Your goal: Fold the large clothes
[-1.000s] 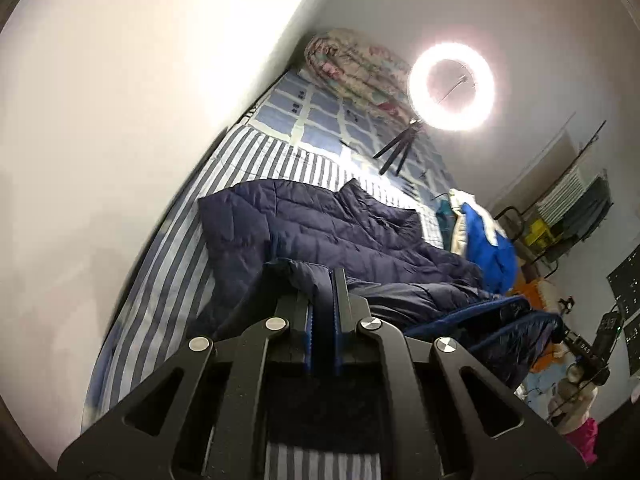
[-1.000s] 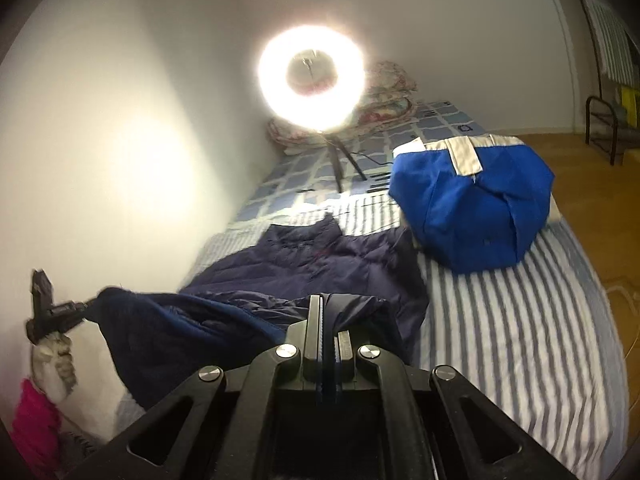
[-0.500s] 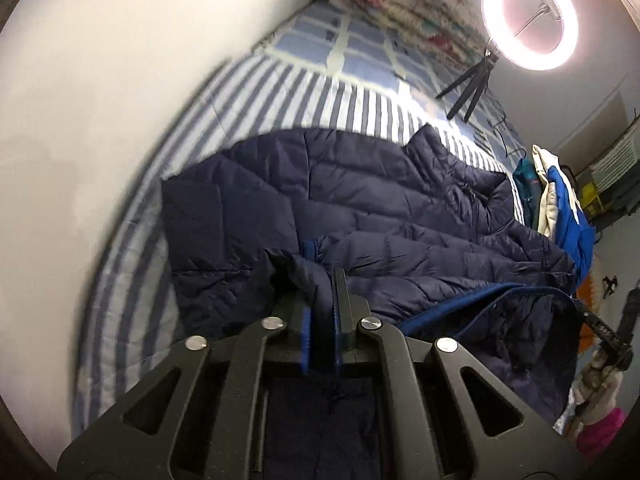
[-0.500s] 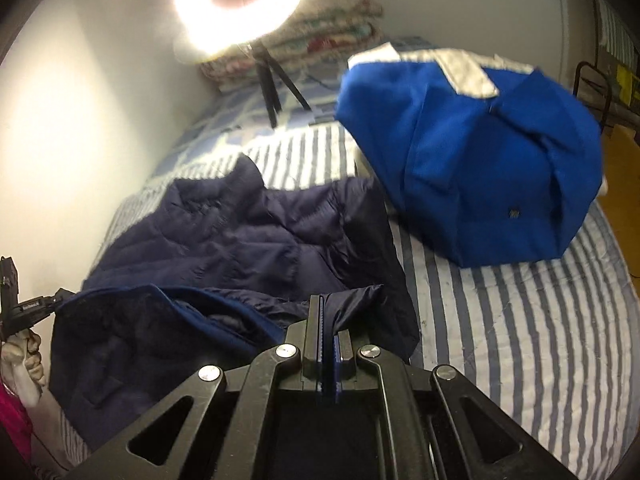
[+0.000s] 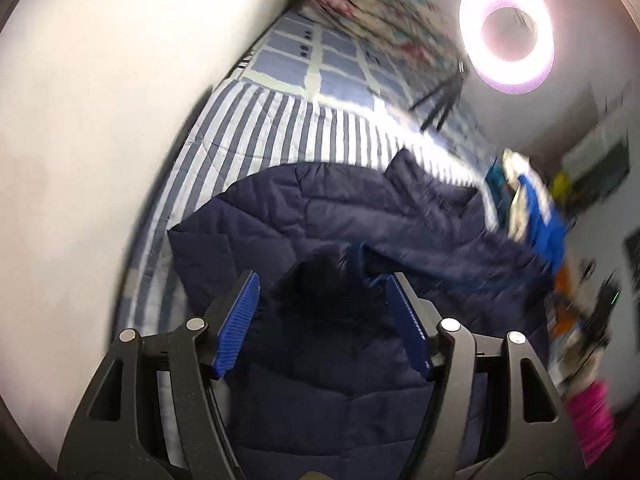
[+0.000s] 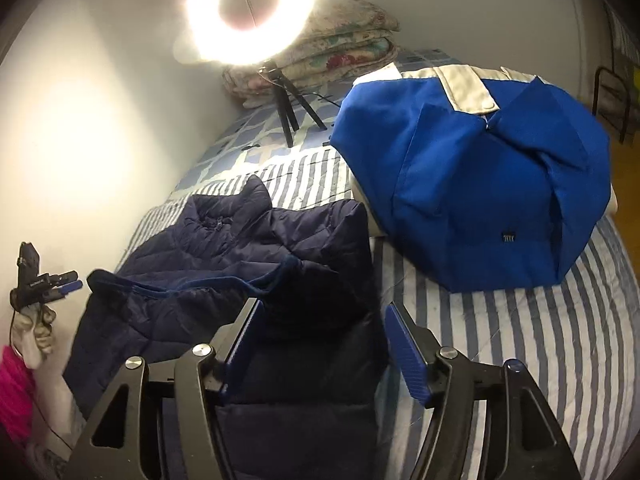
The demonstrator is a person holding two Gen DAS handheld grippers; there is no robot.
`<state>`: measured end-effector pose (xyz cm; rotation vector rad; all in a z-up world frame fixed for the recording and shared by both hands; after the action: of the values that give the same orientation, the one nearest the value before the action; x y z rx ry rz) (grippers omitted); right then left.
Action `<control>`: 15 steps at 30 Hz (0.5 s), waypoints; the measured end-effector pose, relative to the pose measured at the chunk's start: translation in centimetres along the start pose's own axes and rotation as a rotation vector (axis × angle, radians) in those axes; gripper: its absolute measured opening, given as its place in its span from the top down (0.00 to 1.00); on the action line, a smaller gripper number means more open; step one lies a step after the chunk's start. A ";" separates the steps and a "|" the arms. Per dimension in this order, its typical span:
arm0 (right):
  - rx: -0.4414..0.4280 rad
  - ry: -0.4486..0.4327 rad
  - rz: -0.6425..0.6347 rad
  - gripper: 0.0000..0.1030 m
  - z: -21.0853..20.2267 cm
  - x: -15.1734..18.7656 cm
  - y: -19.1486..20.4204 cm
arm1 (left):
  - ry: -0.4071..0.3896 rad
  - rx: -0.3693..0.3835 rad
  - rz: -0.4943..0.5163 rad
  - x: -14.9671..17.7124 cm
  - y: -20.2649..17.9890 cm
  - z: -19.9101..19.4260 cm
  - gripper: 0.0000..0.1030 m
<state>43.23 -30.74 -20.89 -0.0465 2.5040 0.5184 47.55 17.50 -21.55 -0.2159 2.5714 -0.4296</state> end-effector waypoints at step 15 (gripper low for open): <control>0.127 0.073 -0.119 0.81 3.6 -0.6 0.3 | 0.069 -0.152 0.227 1.0 -2.2 6.3 0.91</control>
<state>45.65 -29.12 -23.17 -0.1671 2.5808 0.3138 50.14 13.56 -26.39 0.0385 2.6590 -0.1598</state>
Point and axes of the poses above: each gripper's, at about its wrist camera, not at the fingertips, and z roughly the way its jaws point, y to its left, x to its underside, the point moved 9 cm from there along z, roughly the way its jaws point, and after that the axes turned 2 degrees about -x, right-handed, at the moved point
